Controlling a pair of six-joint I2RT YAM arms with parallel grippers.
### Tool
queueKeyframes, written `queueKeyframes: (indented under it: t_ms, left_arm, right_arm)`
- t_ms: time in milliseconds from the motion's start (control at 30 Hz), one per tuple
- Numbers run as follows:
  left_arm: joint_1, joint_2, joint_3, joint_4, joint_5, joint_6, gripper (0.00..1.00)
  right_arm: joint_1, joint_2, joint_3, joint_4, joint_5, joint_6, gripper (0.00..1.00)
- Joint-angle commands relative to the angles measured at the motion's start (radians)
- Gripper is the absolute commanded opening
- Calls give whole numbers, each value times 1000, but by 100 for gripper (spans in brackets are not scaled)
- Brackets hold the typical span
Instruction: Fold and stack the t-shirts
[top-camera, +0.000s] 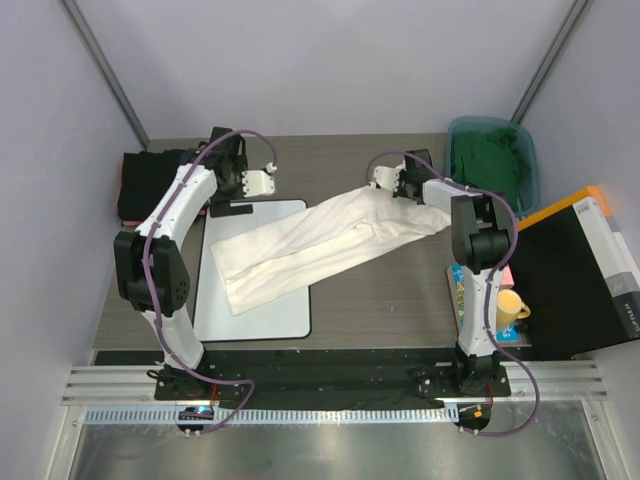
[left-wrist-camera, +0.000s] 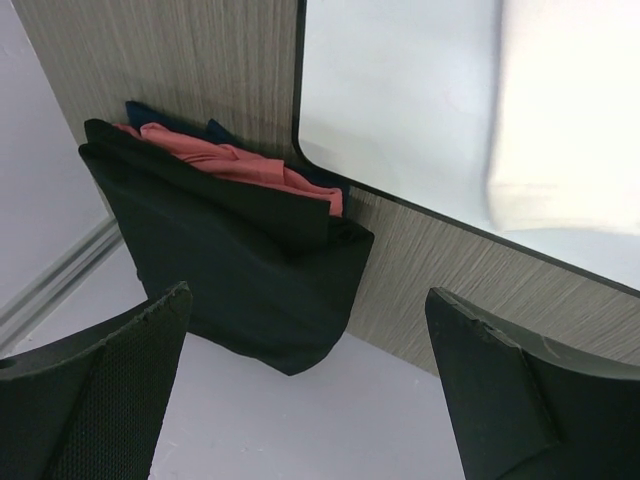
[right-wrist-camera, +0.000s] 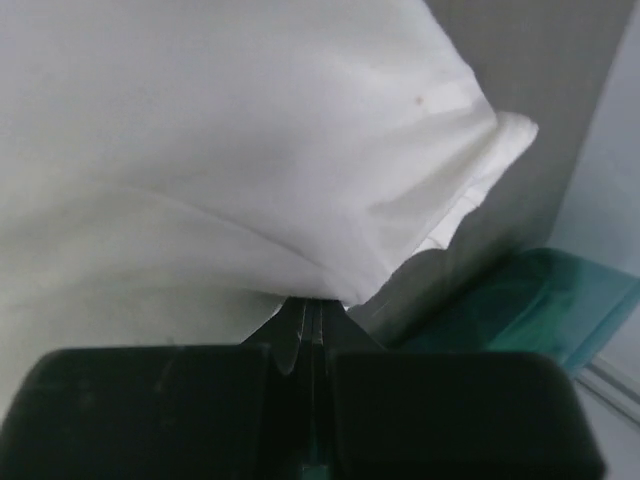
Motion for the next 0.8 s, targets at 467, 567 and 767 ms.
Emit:
queueKeyframes:
  t_ms: [467,567,767]
  left_arm:
    - [-4,-83,-32,169,-57,-130,100]
    - [-6,-95,-64,194,-46,-127,100]
    - [-12,-135,-138,356,-75,-163,100]
  right_arm:
    - [94,271,544,476,297,320,31]
    - [127,156,570,228,195,432,50]
    - [252,-108,436,-347,-229,452,25]
